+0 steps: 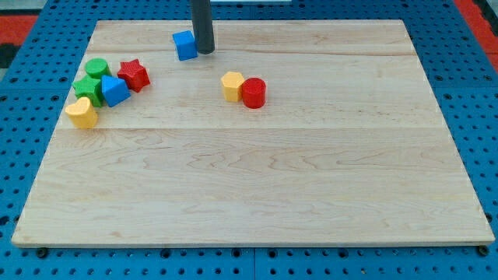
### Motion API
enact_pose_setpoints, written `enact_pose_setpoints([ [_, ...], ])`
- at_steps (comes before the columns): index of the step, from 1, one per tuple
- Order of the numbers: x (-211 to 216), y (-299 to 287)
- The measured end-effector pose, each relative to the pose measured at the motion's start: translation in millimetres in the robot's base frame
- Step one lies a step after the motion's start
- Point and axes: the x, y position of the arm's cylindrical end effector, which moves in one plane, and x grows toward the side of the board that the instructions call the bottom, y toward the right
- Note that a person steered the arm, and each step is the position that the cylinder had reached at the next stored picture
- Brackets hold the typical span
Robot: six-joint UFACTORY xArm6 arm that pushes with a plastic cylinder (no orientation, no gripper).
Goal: Move blue cube to the top left of the board
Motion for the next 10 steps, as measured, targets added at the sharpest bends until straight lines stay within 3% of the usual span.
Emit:
enact_pose_setpoints([
  [3, -5.8, -53.3],
  [4, -19.9, -32.1],
  [6, -39.0, -57.1],
  [7, -38.0, -9.2],
  [8, -32.7, 8.0],
  [10, 32.2, 15.4],
])
